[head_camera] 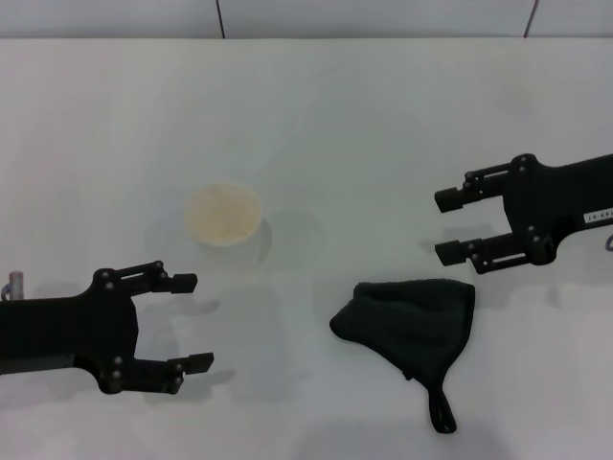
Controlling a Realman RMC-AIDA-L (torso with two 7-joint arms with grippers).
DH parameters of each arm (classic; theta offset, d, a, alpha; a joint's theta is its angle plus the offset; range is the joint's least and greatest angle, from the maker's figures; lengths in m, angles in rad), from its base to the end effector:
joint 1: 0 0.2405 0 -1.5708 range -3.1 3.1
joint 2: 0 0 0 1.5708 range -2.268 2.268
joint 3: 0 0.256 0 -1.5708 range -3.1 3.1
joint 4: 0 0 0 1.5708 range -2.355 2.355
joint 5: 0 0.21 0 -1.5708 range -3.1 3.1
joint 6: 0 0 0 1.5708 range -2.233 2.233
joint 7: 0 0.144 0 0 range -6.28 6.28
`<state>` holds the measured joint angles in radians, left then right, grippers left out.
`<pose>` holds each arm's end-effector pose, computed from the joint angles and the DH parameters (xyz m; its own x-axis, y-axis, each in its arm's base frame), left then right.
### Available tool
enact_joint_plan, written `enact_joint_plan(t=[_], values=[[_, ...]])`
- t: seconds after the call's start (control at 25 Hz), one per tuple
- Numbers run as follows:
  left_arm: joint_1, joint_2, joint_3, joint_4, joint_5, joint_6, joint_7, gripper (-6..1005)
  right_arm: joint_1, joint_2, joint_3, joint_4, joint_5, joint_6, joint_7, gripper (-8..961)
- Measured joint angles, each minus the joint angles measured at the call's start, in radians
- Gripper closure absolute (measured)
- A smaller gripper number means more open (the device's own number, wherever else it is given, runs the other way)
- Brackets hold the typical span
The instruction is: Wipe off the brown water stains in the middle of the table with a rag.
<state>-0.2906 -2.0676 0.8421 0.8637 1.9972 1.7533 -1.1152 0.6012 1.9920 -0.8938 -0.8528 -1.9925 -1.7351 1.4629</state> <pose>-0.2944 0.2569 0.0153 0.9200 0.1066 0.3772 0.1744 -0.9731 -0.1504 0.2145 0.3421 0.0340 0.9318 -0.1507 -0.3302 -0.1744 -0.9837 -0.0433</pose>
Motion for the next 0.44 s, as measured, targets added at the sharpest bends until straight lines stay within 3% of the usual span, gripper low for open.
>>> enact_joint_plan(t=[0.44], values=[[0.006,0.000,0.000,0.000,0.001,-0.003,0.000,111,-0.002,-0.001,0.002,-0.013,-0.031,0.014,0.026,299]])
